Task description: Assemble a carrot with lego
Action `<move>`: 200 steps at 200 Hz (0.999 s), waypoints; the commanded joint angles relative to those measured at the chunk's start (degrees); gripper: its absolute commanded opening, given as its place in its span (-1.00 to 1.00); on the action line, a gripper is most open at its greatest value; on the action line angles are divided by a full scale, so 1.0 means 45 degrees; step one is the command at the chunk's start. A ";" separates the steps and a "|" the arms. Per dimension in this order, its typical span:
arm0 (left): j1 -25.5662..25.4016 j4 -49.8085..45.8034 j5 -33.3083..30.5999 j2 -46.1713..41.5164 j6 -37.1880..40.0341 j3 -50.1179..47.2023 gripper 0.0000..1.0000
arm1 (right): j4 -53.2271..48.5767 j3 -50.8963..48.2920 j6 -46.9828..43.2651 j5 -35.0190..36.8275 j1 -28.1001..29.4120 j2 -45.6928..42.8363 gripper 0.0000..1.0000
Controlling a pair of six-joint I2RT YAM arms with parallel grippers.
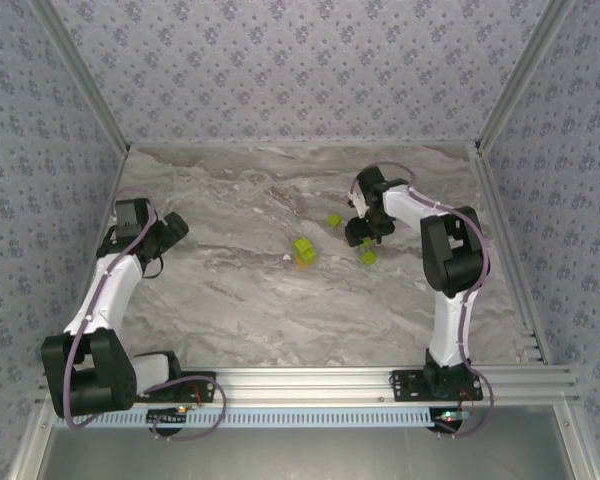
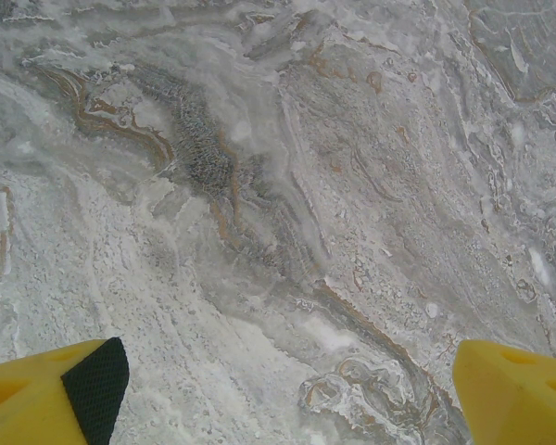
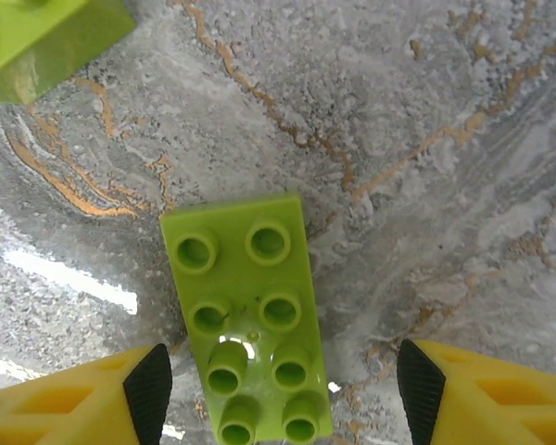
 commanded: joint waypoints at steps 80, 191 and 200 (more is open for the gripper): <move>0.0009 0.0142 0.0081 0.0181 -0.0066 0.0113 0.84 | 0.0390 0.0289 -0.0844 -0.0484 0.0035 0.0433 0.23; 0.0014 0.0145 0.0096 0.0161 -0.0046 0.0097 0.84 | -0.0125 0.0745 -0.1176 0.0622 0.0300 0.1354 -0.02; -0.0002 0.0160 0.0090 0.0161 -0.0046 0.0097 0.84 | -0.0136 0.0743 -0.1196 0.0642 0.0326 0.1359 -0.08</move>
